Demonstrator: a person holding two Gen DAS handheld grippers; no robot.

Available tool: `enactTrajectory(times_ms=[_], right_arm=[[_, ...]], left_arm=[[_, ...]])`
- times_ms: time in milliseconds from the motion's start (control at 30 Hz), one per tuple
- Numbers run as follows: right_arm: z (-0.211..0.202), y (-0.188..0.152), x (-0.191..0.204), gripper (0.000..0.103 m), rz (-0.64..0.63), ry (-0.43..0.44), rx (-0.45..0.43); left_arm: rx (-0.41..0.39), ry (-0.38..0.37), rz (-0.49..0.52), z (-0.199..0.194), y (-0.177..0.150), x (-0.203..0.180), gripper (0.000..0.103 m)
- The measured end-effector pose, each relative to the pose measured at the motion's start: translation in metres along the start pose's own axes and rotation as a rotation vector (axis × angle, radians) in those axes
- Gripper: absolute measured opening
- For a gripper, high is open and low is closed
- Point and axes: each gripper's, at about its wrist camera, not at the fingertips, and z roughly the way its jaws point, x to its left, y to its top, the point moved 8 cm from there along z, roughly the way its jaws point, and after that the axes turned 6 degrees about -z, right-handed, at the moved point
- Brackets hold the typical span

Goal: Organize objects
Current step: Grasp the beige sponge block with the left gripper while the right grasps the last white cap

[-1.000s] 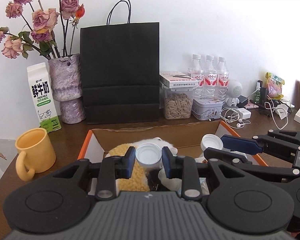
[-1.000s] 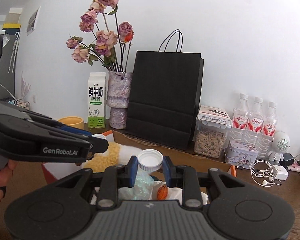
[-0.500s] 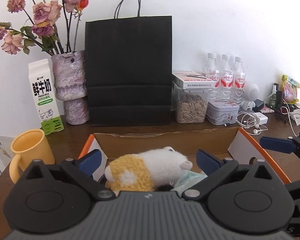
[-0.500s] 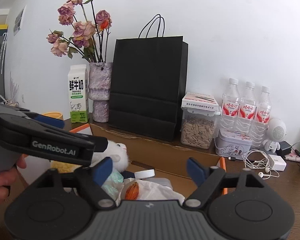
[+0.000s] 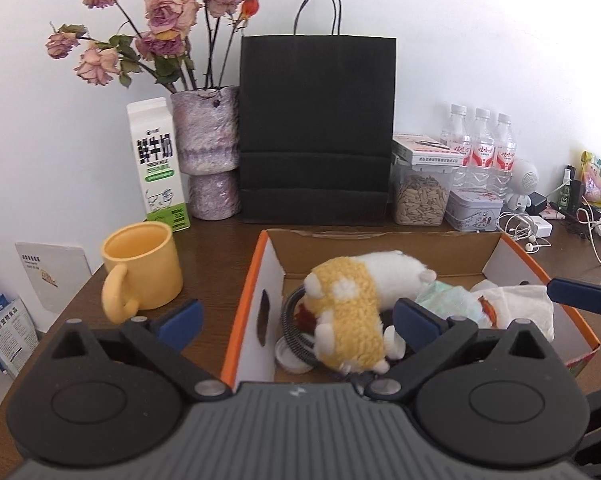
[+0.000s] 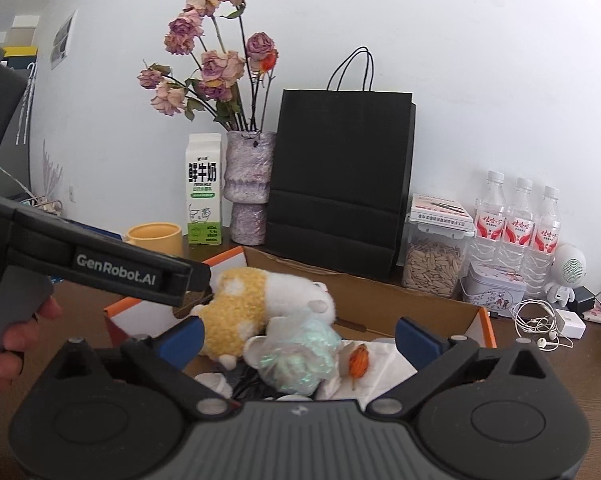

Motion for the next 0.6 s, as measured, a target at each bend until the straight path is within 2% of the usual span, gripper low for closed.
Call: enactTrajectory(times_ms=[200,333,600], right_arm=[[-0.011,-0.010,0.050,0.102,-0.029,0.043,0.033],[-0.006,-0.028,0.079,0.100,-0.036,0.076,0.089],[0.022,-0.060,0.116,0.079,-0.079,0.136,0.229]], left_arm=[[0.043,0.047,-0.009,-0.023,-0.028,0.045,0.103],[0.099,0.075,-0.008,-0.026,-0.054,0.070,0.103],[0.158,0.084,-0.040,-0.026,-0.085,0.093,0.103]])
